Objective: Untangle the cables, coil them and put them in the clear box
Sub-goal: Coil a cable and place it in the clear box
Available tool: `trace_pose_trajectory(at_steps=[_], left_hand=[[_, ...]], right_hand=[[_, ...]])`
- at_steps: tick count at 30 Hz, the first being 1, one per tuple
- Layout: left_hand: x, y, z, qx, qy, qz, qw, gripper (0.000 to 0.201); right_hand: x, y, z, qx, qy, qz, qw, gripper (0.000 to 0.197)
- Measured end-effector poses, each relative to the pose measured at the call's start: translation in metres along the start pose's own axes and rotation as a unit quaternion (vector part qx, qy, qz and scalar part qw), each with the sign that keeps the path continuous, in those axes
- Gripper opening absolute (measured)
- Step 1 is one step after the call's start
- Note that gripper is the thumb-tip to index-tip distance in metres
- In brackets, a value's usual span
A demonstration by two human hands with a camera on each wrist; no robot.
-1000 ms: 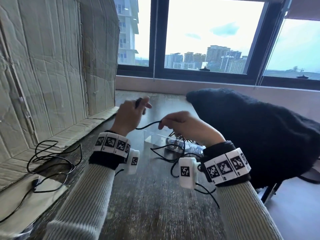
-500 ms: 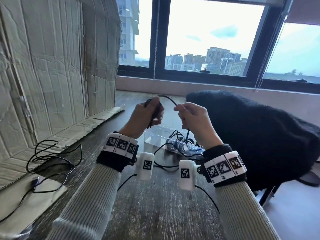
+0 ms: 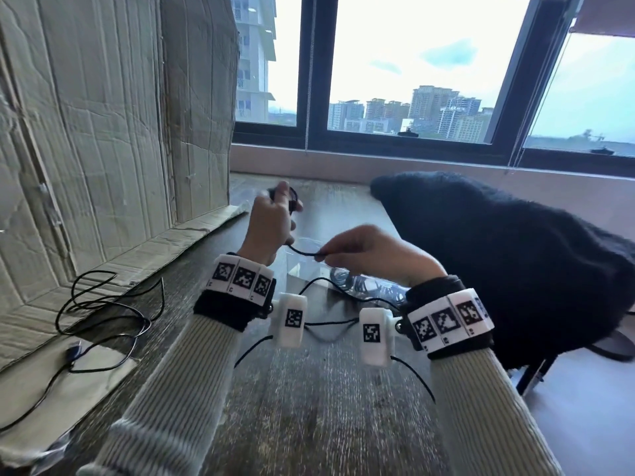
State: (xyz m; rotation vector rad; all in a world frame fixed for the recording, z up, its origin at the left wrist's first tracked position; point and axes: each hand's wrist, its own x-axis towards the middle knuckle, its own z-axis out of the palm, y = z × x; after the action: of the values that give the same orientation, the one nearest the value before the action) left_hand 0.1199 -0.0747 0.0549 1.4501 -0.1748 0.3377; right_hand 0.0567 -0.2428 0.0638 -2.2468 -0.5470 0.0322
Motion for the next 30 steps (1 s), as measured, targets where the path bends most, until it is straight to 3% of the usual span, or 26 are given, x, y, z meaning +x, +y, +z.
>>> trace_pose_trajectory(at_steps=[3, 6, 7, 10, 12, 14, 16, 21, 24, 27, 30], left_hand=[[-0.003, -0.003, -0.001, 0.142, -0.109, 0.037, 0.983, 0.024], [-0.010, -0.003, 0.003, 0.281, -0.202, 0.111, 0.931, 0.054], [-0.013, -0.003, 0.007, 0.287, -0.224, 0.110, 0.925, 0.064], [-0.021, -0.001, 0.014, 0.179, -0.279, 0.042, 0.943, 0.086], [-0.022, 0.001, 0.013, 0.148, -0.302, 0.022, 0.941, 0.075], [-0.020, -0.001, 0.009, 0.177, -0.318, 0.035, 0.931, 0.037], [-0.017, -0.004, 0.003, 0.136, -0.334, 0.022, 0.933, 0.024], [-0.011, 0.000, 0.001, -0.097, -0.259, -0.062, 0.959, 0.035], [-0.004, -0.003, 0.002, -0.163, -0.177, -0.069, 0.968, 0.038], [-0.002, -0.001, -0.001, -0.230, -0.155, -0.071, 0.958, 0.037], [-0.004, 0.004, -0.005, -0.312, -0.149, -0.077, 0.935, 0.033]], right_hand=[[-0.002, 0.005, -0.012, 0.036, 0.088, -0.043, 0.995, 0.012], [0.003, 0.006, -0.009, 0.037, 0.135, -0.083, 0.987, 0.013], [0.006, 0.007, -0.008, 0.050, 0.148, -0.097, 0.983, 0.012], [0.016, 0.014, -0.006, 0.084, 0.238, -0.096, 0.963, 0.003], [0.021, 0.019, -0.006, 0.104, 0.294, -0.074, 0.947, 0.010], [0.022, 0.022, -0.007, 0.116, 0.298, -0.065, 0.945, 0.012], [0.021, 0.023, -0.008, 0.132, 0.284, -0.055, 0.948, 0.013], [0.020, 0.024, -0.008, 0.141, 0.254, -0.052, 0.956, 0.012], [0.025, 0.026, -0.001, 0.061, 0.229, -0.037, 0.971, 0.022], [0.029, 0.027, 0.011, 0.044, 0.203, -0.004, 0.978, 0.028], [0.031, 0.025, 0.024, 0.063, 0.126, 0.036, 0.989, 0.030]])
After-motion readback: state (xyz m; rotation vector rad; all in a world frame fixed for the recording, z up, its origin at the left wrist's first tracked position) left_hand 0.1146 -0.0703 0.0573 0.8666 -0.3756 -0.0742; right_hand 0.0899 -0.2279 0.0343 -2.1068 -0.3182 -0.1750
